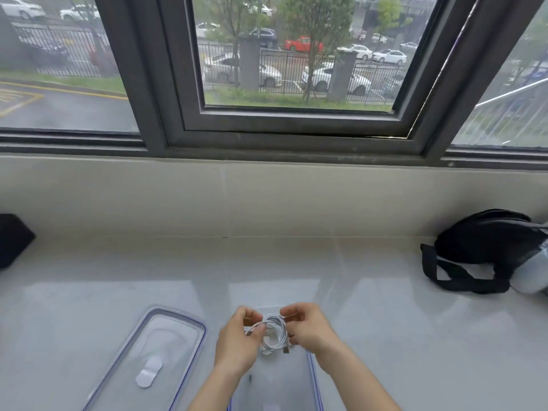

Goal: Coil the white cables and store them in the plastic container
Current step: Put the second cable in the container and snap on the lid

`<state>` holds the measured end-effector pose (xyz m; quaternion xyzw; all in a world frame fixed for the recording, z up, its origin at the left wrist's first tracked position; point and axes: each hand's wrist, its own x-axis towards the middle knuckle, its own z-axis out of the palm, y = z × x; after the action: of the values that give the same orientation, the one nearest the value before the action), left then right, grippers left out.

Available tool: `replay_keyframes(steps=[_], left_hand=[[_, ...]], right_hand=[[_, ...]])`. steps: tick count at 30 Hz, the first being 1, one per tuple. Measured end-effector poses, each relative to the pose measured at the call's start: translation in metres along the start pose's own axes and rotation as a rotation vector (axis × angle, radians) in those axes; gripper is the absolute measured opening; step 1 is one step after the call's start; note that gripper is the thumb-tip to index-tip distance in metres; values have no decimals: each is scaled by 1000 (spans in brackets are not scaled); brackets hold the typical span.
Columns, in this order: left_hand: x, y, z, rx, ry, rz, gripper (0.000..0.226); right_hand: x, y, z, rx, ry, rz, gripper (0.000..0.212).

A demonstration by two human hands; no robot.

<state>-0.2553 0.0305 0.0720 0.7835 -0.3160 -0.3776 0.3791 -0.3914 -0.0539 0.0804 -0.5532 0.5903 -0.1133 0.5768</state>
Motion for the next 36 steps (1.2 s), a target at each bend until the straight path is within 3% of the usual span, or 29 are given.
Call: replay_keyframes(steps=[7, 11, 14, 17, 21, 23, 30, 36], left_hand=[[-14, -32, 23, 143, -54, 7, 13], [-17, -44, 33, 263, -81, 40, 20], [-16, -49, 39, 360, -119, 51, 13], [-12, -53, 46, 419, -178, 11, 21], [-8, -58, 53, 461, -226, -56, 36], [-8, -59, 54, 476, -234, -50, 39], [-3, -50, 50, 410, -132, 16, 42], [8, -26, 31, 307, 14, 117, 25]], right_hand=[[7, 47, 18, -37, -8, 73, 25], [6, 58, 29, -113, 2, 82, 33], [1, 59, 35, -149, -22, 91, 40], [0, 64, 41, -184, -43, 124, 44], [4, 69, 45, -136, -45, 131, 31], [6, 67, 44, -96, -44, 150, 38], [8, 56, 39, -14, -39, 199, 62], [3, 26, 19, 24, 21, 66, 40]])
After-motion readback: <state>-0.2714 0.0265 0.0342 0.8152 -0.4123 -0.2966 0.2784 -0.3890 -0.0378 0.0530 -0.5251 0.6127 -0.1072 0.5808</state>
